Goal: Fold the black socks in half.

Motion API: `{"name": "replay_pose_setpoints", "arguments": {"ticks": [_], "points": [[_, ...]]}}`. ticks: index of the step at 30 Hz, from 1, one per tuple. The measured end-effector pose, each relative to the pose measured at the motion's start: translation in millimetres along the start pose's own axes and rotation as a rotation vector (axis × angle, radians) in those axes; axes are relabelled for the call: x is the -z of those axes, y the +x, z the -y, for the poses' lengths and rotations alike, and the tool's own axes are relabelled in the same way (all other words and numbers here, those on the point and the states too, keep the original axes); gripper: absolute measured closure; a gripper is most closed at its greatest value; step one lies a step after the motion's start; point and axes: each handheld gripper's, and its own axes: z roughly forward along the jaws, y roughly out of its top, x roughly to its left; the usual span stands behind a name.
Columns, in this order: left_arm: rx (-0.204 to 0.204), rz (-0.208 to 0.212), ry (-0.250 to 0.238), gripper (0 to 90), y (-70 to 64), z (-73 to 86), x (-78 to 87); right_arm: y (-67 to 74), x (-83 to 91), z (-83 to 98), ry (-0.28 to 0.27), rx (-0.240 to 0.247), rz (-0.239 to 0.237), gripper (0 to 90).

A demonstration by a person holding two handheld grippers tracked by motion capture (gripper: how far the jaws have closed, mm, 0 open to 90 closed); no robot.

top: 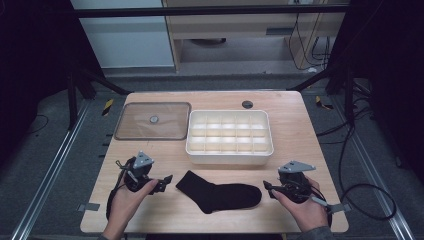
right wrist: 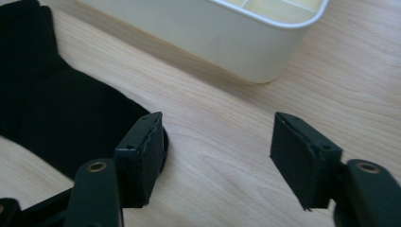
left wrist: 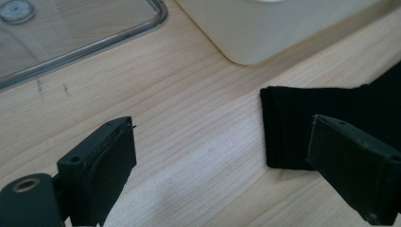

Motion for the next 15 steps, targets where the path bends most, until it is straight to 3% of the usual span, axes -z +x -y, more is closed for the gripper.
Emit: {"name": "replay_pose_setpoints", "arguments": {"ticks": [3, 8, 15], "points": [[-0.018, -0.001, 0.017, 7.8, -7.1, -4.2, 1.3, 8.2, -2.4, -3.0, 0.024, -0.016, -0.031, 41.8], [-0.007, 0.016, 0.039, 9.8, -11.6, -9.2, 1.9, 17.6, -7.2, -1.7, 0.063, -0.010, -0.079, 48.4], [-0.003, 0.021, 0.068, 12.7, -17.6, -14.9, 0.2, 17.0, -6.1, -6.5, 0.069, -0.015, -0.113, 53.2]]}}
